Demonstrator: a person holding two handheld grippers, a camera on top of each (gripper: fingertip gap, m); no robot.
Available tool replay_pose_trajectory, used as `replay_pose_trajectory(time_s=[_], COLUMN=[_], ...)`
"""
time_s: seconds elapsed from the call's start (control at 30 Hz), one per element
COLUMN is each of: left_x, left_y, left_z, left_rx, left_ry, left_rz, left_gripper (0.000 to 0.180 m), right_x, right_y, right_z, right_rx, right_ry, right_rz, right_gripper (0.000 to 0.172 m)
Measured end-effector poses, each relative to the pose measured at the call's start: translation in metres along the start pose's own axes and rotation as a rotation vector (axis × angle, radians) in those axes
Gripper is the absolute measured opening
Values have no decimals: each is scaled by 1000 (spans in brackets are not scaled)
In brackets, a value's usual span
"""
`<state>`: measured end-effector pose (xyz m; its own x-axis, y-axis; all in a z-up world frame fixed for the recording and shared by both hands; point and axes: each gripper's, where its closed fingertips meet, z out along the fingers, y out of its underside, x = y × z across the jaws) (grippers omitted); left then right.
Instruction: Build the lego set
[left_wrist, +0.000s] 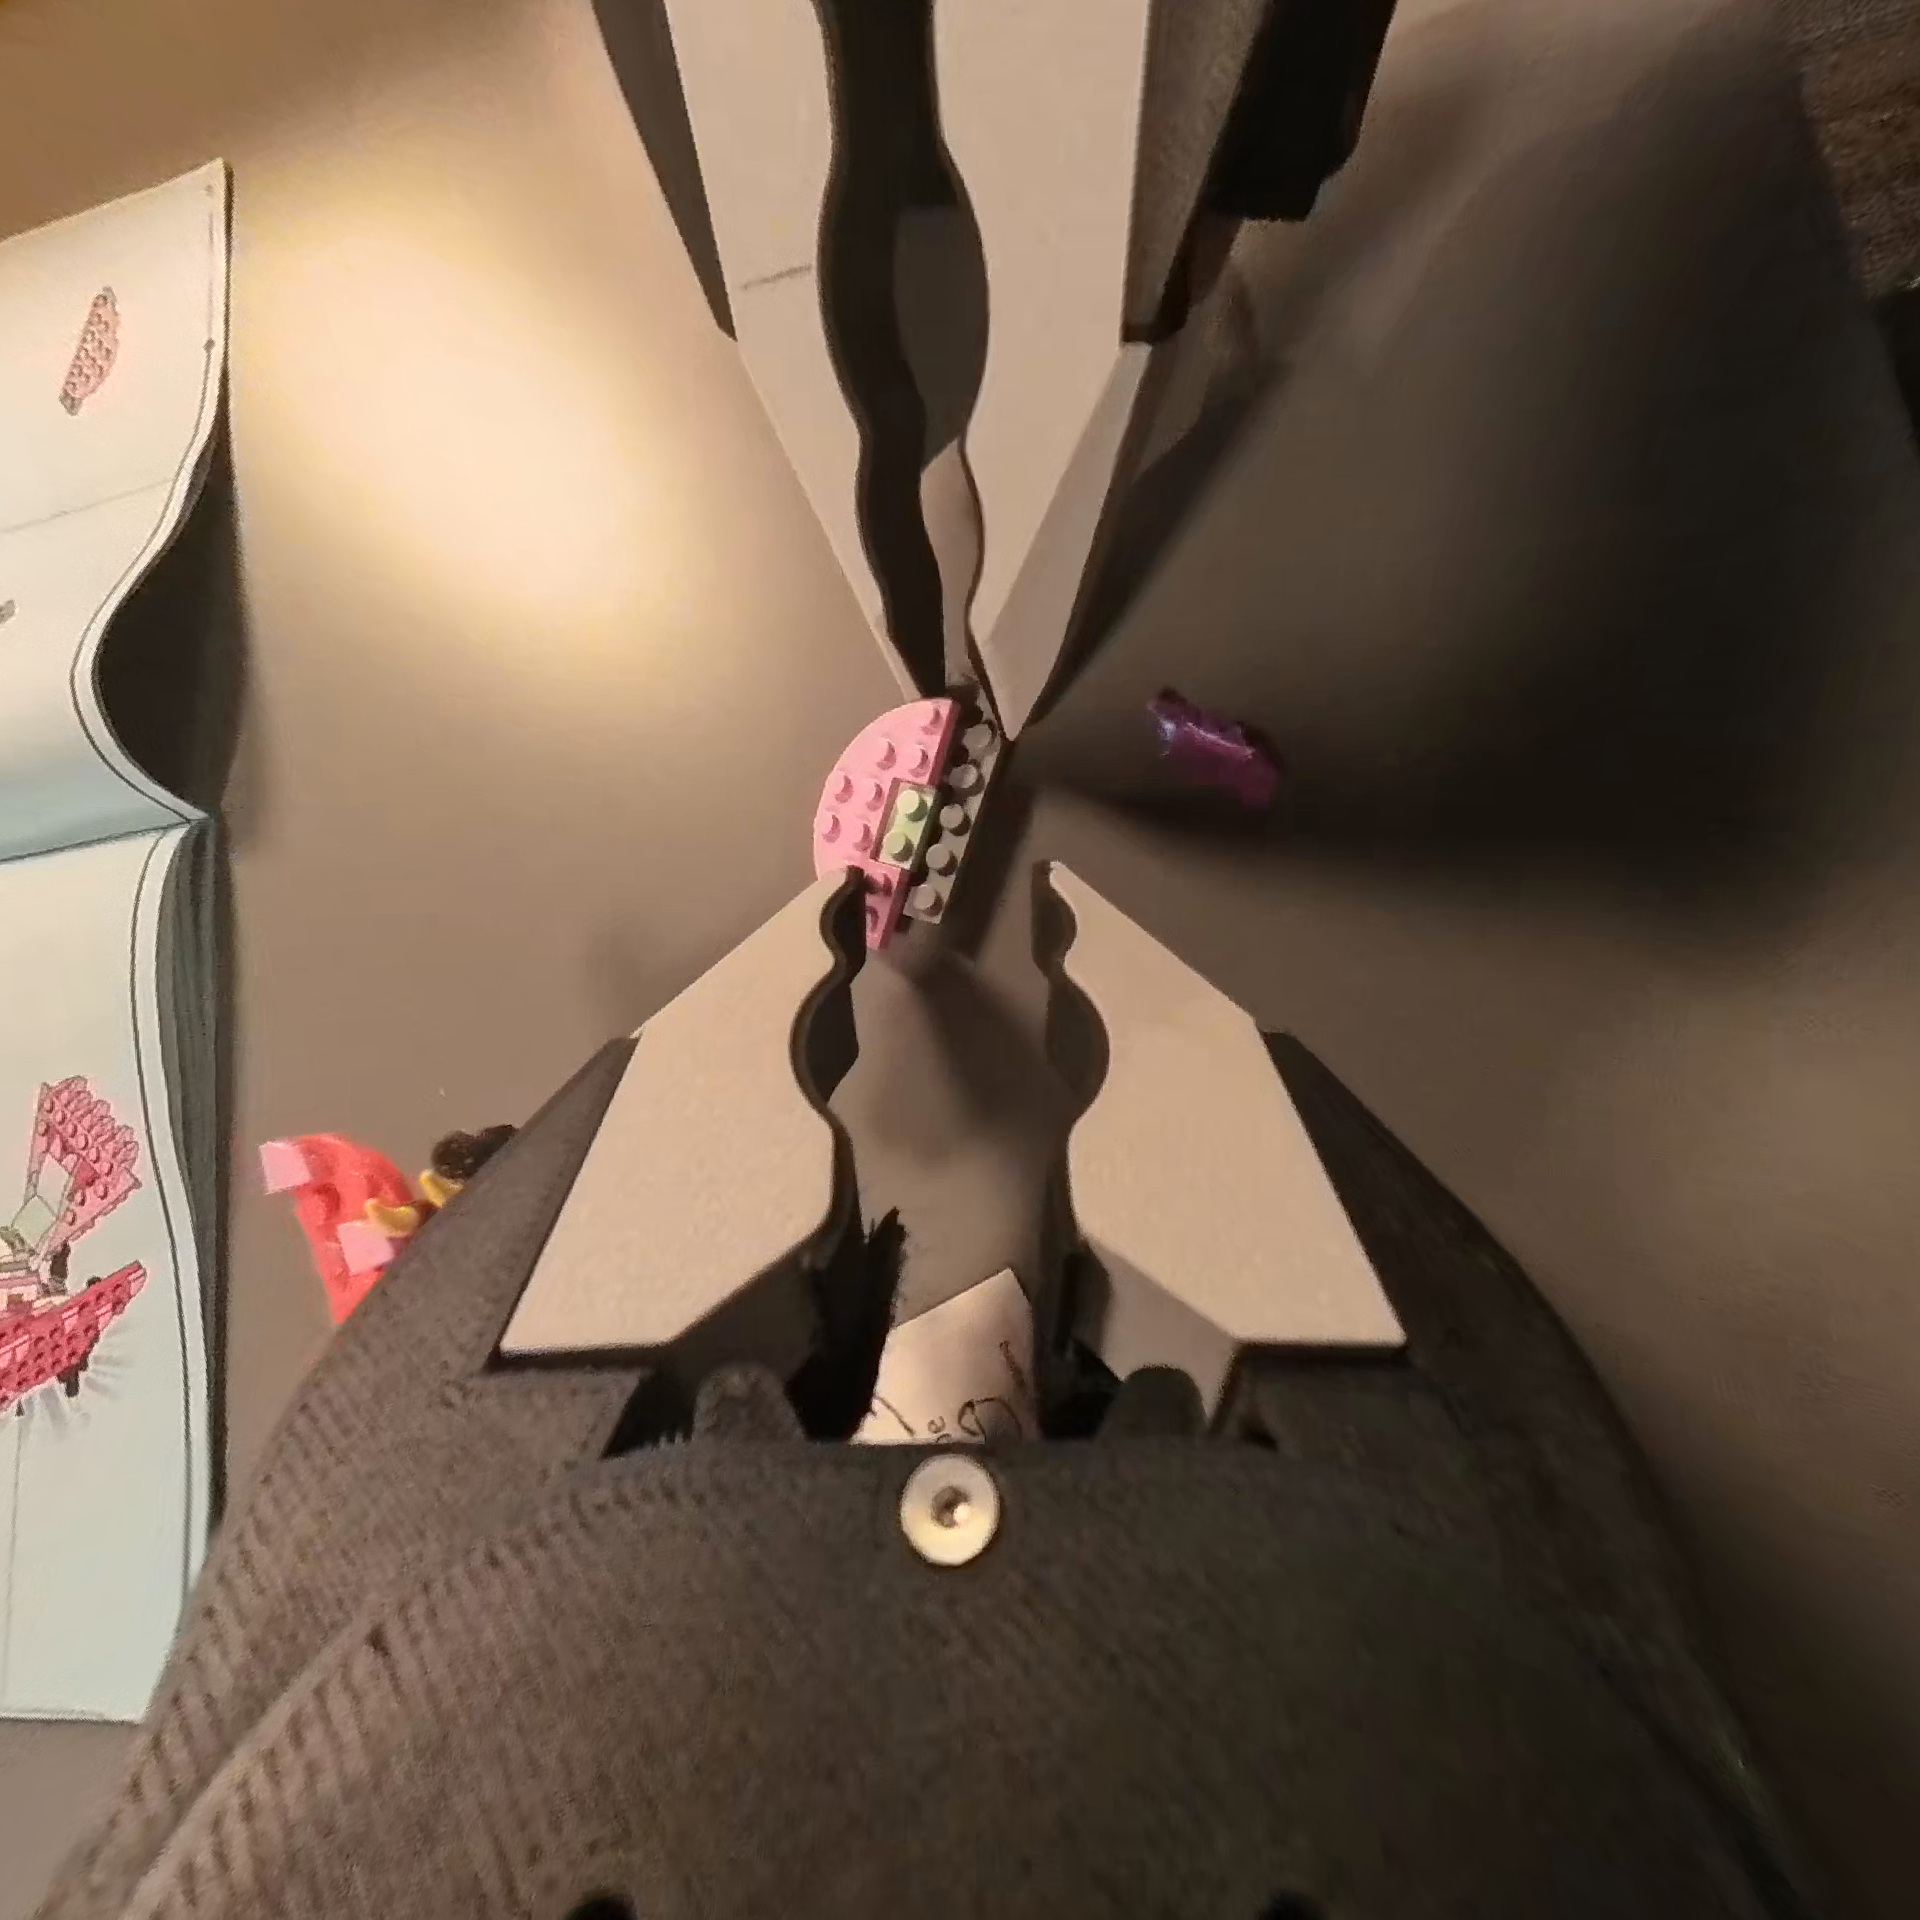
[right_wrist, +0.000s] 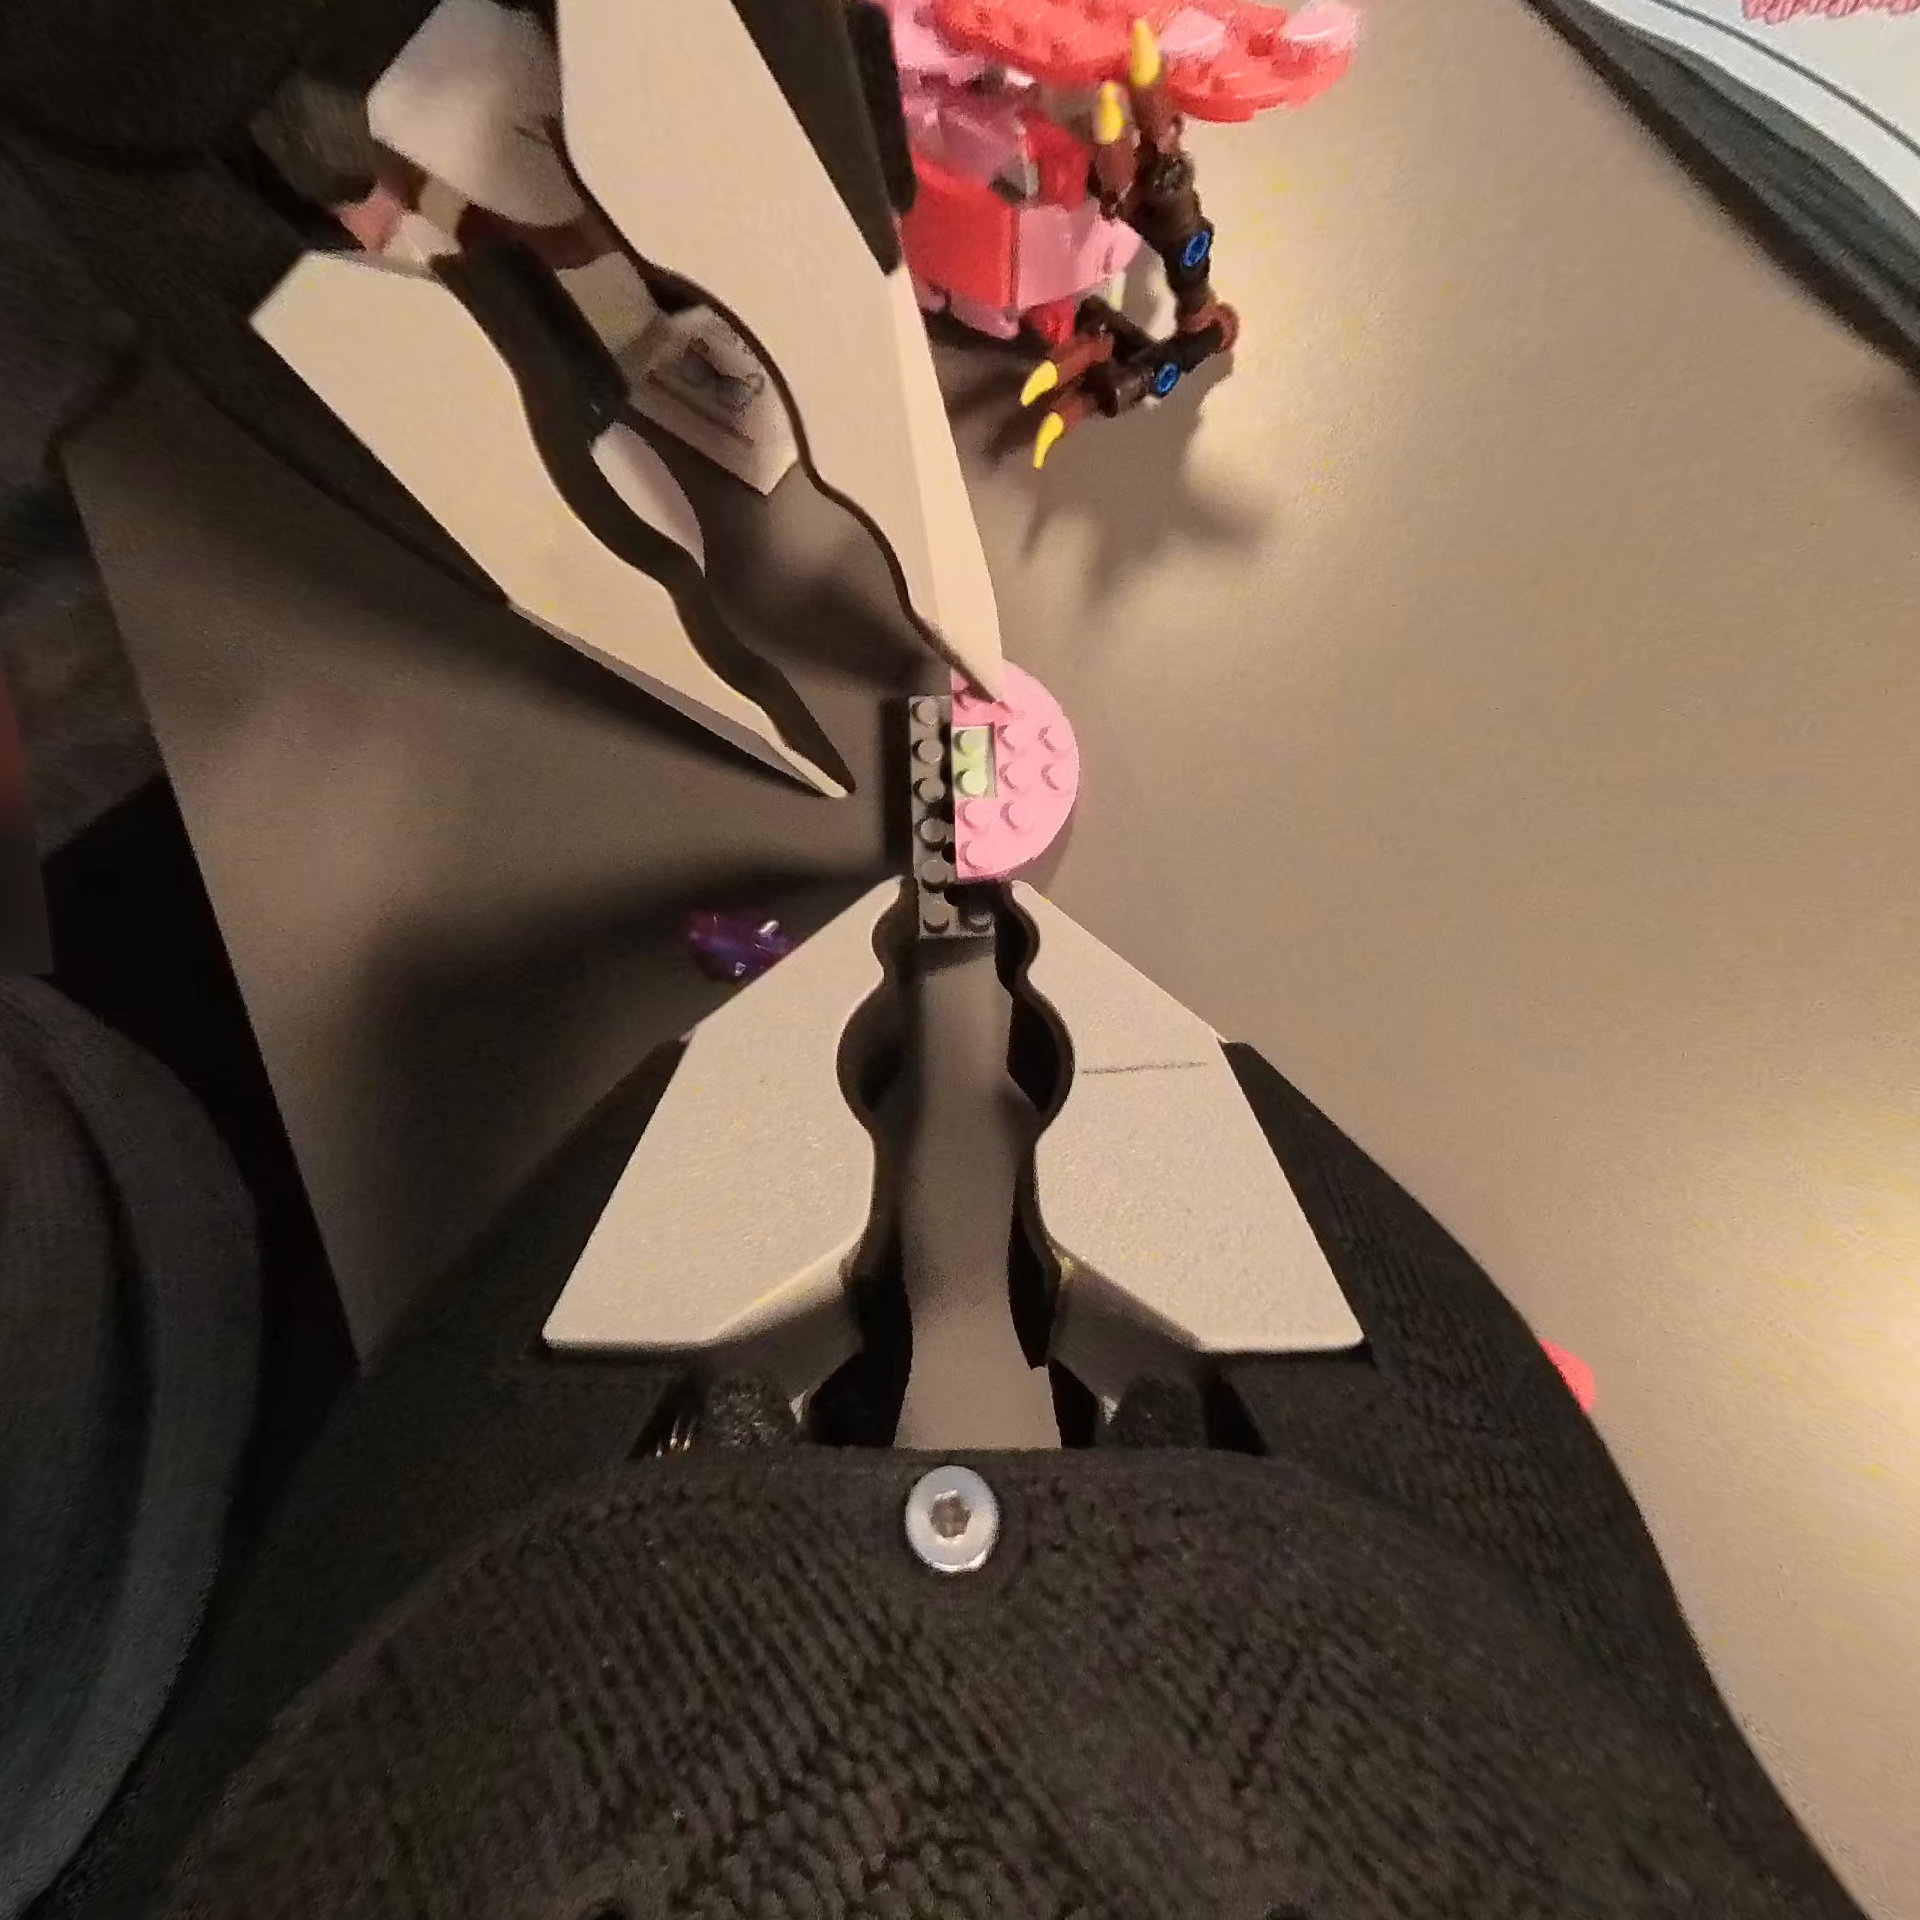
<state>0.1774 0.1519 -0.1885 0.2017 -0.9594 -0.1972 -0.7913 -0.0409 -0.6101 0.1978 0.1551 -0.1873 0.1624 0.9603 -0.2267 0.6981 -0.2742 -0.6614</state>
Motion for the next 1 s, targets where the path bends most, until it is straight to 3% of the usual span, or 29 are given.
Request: replay_pose_trajectory(time_s=[0.23,0.7,0.87,0.93,1.0], left_x=[-9,-18,-20,-20,-21], left_y=[-1,-4,-6,-6,-6], left_z=[3,6,7,8,8], left_rx=[-36,-46,-41,-35,-33], left_ry=[-111,-290,-360,-361,-360], left_rz=[121,340,403,389,379], left_gripper=[18,12,11,10,10], right_x=[0,7,9,10,6], right_y=[-1,-7,-6,-5,-6], right_z=[-2,-12,-12,-13,-13], right_rx=[93,203,214,218,219], right_ry=[-104,-215,-153,-76,3], right_rz=[149,309,249,164,39], right_gripper=[12,12,12,10,19])
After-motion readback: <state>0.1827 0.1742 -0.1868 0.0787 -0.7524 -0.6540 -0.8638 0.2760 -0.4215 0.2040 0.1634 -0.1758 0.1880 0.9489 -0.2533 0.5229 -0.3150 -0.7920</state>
